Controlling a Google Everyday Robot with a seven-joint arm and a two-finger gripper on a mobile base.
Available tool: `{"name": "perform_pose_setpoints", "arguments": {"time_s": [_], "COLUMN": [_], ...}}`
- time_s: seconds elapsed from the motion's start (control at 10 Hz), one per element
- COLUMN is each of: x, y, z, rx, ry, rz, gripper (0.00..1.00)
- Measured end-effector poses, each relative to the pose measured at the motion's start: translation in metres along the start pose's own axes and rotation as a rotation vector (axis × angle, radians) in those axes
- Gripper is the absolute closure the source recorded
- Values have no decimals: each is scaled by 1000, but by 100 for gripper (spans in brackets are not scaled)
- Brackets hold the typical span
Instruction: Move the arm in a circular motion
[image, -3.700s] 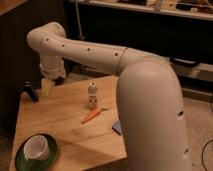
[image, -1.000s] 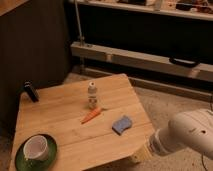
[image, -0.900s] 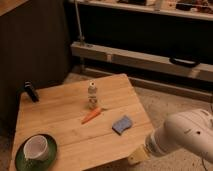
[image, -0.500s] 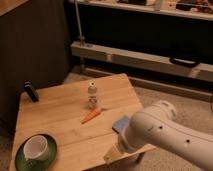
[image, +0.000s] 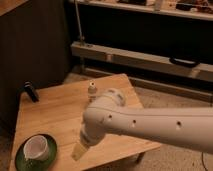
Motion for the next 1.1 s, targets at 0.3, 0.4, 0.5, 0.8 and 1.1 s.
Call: {"name": "perform_pose_setpoints", "arguments": {"time_s": [0.3,0.4,0.5,0.8,1.1], "x": [-67,-100,-120,-188,-232], "y": [13,14,14,6,-6], "z": [12,16,18,24,30], "rx": [-2,3,5,7,7], "ry": [13,19,23,33,40], "rz": [-115,-166,-198,-284,-326], "gripper": [20,20,20,20,20]}}
